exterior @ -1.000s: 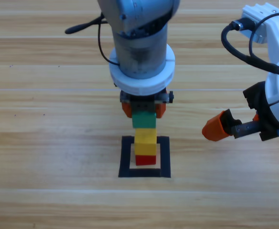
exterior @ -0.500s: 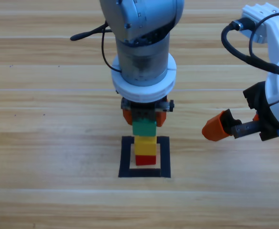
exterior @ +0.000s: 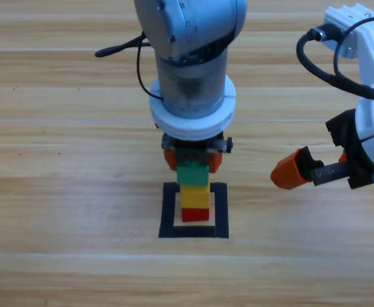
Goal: Stack the blocks in the rectangular block: red at the bottom, yellow in the middle, green on top
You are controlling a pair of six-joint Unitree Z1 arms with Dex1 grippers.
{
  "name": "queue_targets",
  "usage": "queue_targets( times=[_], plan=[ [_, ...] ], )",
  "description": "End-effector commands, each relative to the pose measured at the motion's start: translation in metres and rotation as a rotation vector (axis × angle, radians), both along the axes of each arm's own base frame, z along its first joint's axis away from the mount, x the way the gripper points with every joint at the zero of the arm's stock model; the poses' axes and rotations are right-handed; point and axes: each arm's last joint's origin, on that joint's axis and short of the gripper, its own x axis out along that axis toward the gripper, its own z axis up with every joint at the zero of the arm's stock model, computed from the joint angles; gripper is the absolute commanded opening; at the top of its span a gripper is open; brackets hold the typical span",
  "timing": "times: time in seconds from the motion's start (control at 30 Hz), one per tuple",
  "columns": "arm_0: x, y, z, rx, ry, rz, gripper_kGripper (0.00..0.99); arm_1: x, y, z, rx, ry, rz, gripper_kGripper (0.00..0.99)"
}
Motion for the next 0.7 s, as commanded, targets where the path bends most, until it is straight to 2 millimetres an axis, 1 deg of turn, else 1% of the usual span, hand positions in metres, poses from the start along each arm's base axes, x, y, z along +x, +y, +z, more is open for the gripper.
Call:
queue_targets(
  times=[0.03, 0.7],
  plan=[
    [-0.0012, -0.0155, -0.0327, 0.058, 0.051, -0.030, 0.037, 0.0114, 0.0033, -0.0153, -0.043, 0.020, -0.032, 0.990],
    [0.0036, -0.0191, -0.0377, 0.063, 0.043, -0.033, 0.037, 0.0116, 0.0035, -0.0149, -0.047, 0.016, -0.022, 0.990]
  ],
)
